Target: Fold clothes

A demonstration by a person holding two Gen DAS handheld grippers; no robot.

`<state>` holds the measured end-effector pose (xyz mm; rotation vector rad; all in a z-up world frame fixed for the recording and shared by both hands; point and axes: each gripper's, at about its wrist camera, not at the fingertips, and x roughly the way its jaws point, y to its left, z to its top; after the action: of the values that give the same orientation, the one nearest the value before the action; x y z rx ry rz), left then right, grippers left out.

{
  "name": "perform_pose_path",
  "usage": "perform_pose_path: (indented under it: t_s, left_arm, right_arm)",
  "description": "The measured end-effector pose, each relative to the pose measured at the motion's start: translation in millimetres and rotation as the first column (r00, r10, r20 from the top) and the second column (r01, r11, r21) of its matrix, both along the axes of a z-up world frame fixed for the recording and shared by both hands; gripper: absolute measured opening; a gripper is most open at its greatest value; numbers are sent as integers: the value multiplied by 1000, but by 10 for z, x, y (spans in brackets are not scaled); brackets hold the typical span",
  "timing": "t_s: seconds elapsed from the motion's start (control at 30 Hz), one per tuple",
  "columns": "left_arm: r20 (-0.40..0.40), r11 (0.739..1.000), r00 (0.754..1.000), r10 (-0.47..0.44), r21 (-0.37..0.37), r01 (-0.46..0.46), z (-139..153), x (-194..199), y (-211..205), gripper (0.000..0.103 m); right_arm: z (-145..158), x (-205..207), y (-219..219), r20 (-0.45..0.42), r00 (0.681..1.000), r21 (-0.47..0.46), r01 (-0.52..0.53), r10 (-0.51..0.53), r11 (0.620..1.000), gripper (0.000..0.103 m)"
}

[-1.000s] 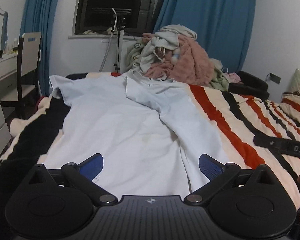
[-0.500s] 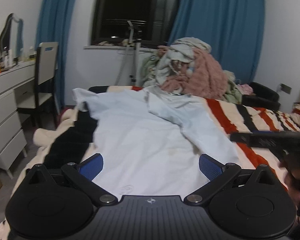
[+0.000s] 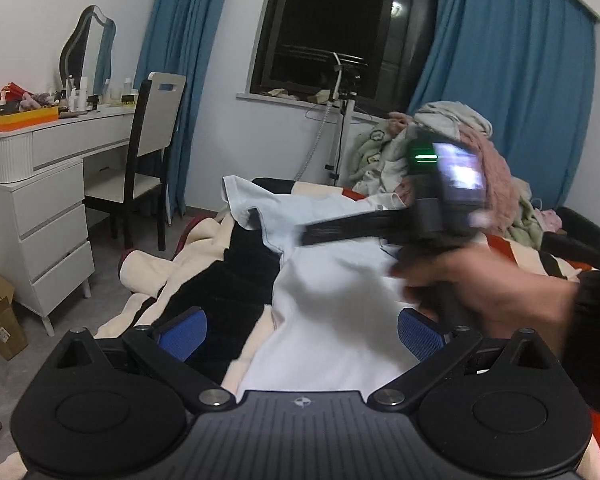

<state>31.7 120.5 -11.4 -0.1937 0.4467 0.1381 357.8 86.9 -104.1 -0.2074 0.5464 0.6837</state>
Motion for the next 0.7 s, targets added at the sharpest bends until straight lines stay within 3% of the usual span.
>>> perform_pose_path:
  t_s: [0.1,0.17,0.3,0.37,0.4,0.43,0.47,0.53,0.7]
  left_arm:
    - [52,1000,998,30,-6,-29,-28,49,67,102]
    - [55,997,996,73,-24,-72,-93,120,134,102]
    - [45,978,986,159,-143,-151,-212,261,364,102]
    - [40,966,978,202,-171,-193,-258,307,449,102]
    - [34,963,976,217,-172,-208,-276,325,472,102]
    - [28,961,973,227,-171,-220,-295,345,489,102]
    - [22,960,973,231,-168,-224,-311,362,496,102]
    - [14,961,973,229,-161,-224,-327,392,487,102]
    - [44,973,978,204,-122,-198,-274,337,372,102]
  right_arm:
    - [-186,209,530,88,996,-61,-7,13,998,76]
    - [-307,369,763,95,995,-79,10,-2,997,75]
    - [-381,569,974,194,977,-51,104,-93,993,74]
    - [-392,673,1044,234,963,-56,153,-136,987,66]
    - [-388,734,1061,243,957,-63,178,-158,982,52]
    - [-378,821,1054,228,958,-73,197,-176,978,25]
    - [-362,911,1036,205,960,-86,210,-189,974,11]
    - [-267,967,935,190,959,-74,229,-212,970,8]
    - [195,881,144,280,893,134,329,-354,935,8]
